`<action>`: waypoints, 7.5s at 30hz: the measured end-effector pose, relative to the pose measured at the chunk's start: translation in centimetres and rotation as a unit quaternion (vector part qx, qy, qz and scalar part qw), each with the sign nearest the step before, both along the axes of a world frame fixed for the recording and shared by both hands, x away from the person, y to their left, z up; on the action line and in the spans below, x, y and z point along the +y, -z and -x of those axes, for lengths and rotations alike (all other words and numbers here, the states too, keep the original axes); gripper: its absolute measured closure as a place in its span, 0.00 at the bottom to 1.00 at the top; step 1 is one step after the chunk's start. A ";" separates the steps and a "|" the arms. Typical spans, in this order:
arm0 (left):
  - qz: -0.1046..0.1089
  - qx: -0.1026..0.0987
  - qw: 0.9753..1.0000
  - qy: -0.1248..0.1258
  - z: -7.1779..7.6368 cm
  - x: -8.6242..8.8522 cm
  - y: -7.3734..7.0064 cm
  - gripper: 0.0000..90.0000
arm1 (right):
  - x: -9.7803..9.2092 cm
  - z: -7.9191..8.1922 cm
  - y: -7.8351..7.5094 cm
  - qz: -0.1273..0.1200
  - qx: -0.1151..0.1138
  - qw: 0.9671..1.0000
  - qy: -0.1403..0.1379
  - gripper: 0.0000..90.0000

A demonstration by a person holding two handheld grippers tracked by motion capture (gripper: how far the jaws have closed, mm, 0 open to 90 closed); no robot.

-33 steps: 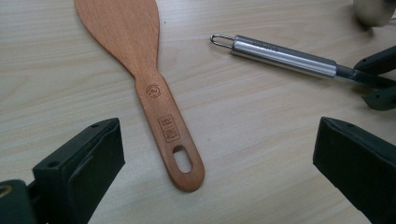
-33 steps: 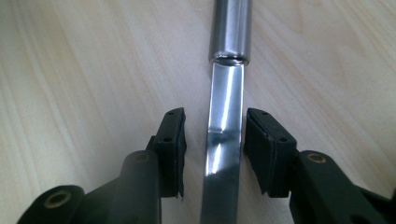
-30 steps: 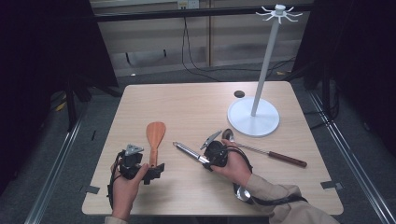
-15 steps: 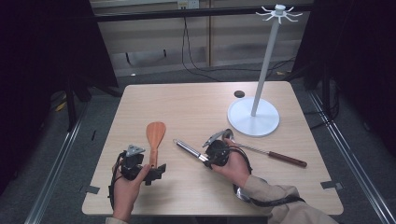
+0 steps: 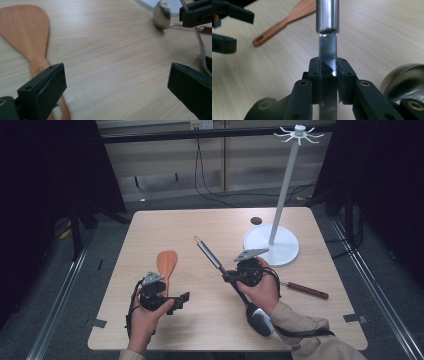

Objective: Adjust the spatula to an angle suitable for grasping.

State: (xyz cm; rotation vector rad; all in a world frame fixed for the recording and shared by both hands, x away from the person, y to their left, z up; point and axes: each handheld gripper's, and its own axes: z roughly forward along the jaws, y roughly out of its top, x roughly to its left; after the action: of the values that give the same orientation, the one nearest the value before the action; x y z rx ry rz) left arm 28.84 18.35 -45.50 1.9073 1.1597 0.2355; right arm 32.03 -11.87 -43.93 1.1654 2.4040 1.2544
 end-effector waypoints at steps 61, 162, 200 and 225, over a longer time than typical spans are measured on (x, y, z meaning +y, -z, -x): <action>0.202 -0.033 0.975 0.081 -1.5 -14.3 -2.1 0.68 | -3.6 1.7 -5.0 -0.114 -0.095 0.986 0.073 0.85; 0.180 -0.099 0.967 0.153 -8.0 -17.7 -9.6 0.98 | -10.5 5.1 2.6 0.012 -0.067 0.997 0.032 0.08; 0.176 -0.101 0.955 0.215 -9.8 -23.2 -10.7 0.98 | -11.6 6.3 3.5 0.026 -0.050 0.998 0.027 0.06; 0.170 -0.108 0.949 0.243 -10.5 -25.7 -11.9 0.98 | -11.4 6.3 3.5 0.024 -0.046 0.999 0.016 0.06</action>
State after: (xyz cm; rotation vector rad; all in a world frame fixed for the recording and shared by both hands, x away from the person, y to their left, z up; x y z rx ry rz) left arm 39.36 -7.33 -33.60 1.7406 0.5189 -0.0287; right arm 25.74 -23.26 -47.43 1.1042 2.3273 1.2073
